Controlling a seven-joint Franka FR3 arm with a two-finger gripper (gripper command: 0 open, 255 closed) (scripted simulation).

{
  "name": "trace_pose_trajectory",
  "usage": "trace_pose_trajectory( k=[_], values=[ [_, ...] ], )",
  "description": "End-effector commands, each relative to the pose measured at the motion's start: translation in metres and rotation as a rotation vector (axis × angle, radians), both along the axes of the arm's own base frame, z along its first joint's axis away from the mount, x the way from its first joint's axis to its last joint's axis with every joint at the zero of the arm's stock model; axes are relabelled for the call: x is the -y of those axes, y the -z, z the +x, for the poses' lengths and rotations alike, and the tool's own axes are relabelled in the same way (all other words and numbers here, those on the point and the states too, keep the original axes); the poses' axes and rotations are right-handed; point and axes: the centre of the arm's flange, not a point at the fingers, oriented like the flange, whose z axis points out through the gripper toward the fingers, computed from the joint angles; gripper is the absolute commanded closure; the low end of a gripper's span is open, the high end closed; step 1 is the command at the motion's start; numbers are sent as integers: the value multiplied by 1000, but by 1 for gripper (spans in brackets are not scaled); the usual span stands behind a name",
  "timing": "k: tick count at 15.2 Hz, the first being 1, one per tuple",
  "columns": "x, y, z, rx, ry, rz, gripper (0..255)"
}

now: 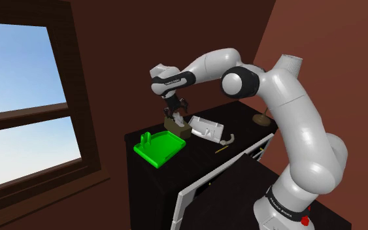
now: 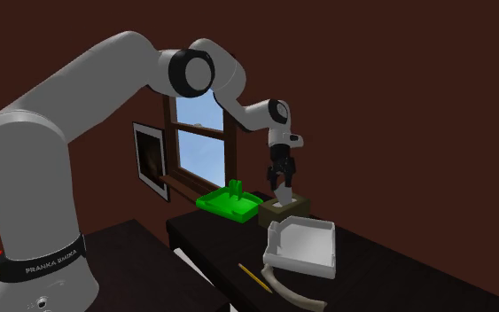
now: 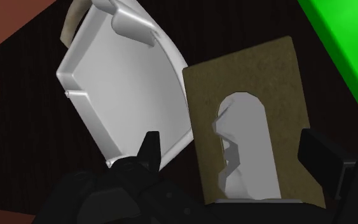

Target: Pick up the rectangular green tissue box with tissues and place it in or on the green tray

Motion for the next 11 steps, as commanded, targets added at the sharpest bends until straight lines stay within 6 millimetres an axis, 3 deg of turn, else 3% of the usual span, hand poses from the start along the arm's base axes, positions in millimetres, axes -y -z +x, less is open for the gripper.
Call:
trace_pose_trajectory(
  k=[1,9,10,11],
  values=[
    [4,12,-7,-25,8,-5,0],
    [6,15,-8,-25,8,-5,0],
    [6,15,-8,-25,8,-5,255],
    [6,15,-8,-25,8,-5,255]
  ],
)
